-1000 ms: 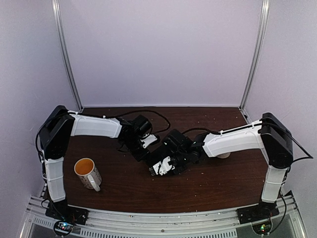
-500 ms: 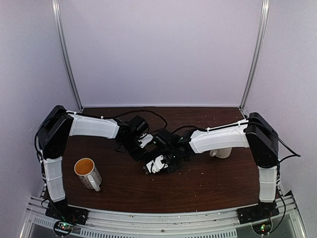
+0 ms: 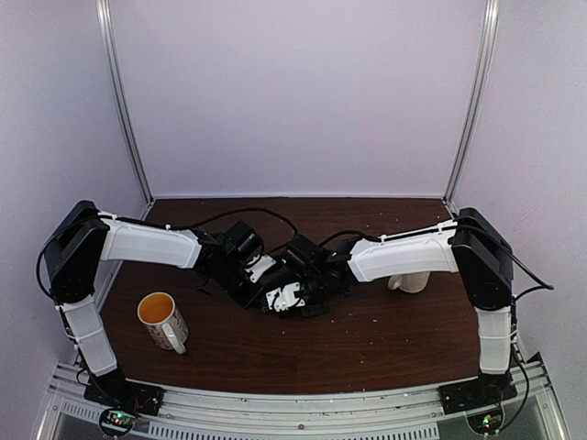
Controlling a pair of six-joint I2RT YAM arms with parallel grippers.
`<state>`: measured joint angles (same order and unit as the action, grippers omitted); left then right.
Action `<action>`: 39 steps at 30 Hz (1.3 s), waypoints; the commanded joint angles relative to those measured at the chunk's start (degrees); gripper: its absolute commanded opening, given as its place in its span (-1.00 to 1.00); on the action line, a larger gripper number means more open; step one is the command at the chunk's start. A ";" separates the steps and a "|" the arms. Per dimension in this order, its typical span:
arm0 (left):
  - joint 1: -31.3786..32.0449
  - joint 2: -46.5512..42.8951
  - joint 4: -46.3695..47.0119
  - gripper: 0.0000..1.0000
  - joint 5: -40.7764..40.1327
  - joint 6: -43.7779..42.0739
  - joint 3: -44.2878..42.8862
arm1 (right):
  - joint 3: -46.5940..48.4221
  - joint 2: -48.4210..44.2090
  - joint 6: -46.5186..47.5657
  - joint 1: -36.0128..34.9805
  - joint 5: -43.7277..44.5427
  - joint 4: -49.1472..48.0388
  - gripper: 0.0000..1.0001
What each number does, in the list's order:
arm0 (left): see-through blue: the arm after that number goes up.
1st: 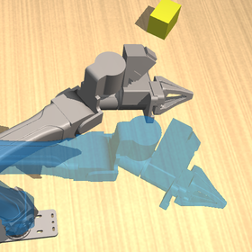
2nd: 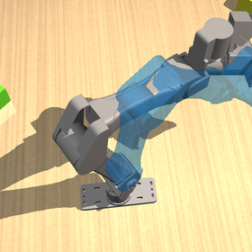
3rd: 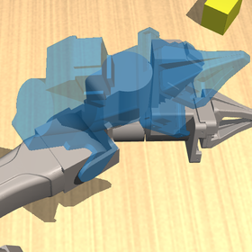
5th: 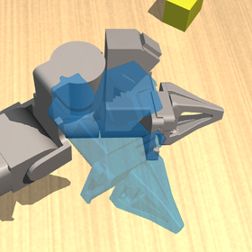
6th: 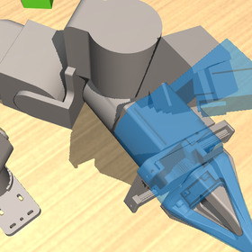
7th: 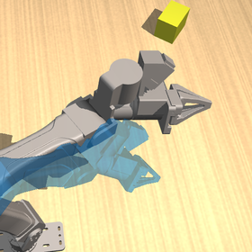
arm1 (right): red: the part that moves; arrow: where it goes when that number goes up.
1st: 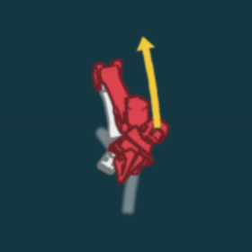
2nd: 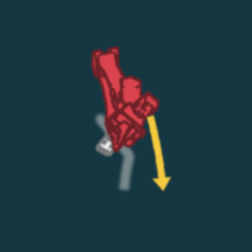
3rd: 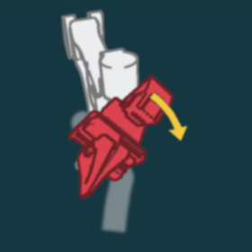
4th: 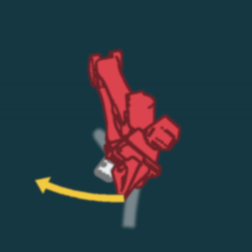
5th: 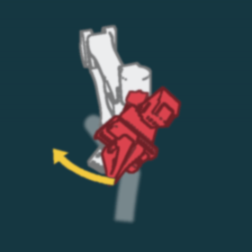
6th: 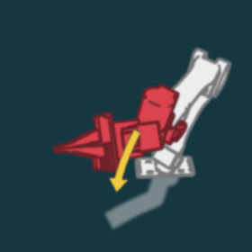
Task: Sort the hair-cutting tools
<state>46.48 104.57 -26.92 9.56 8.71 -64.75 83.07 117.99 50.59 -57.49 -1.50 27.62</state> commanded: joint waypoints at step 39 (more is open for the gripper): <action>-2.53 13.43 -4.51 -1.00 -5.29 -6.14 -17.60 | 5.93 -3.58 -3.35 19.34 -24.76 15.78 0.13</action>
<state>44.56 116.97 -31.42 6.15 3.77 -80.79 84.01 110.19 48.69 -38.79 -20.32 34.15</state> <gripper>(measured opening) 0.014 0.563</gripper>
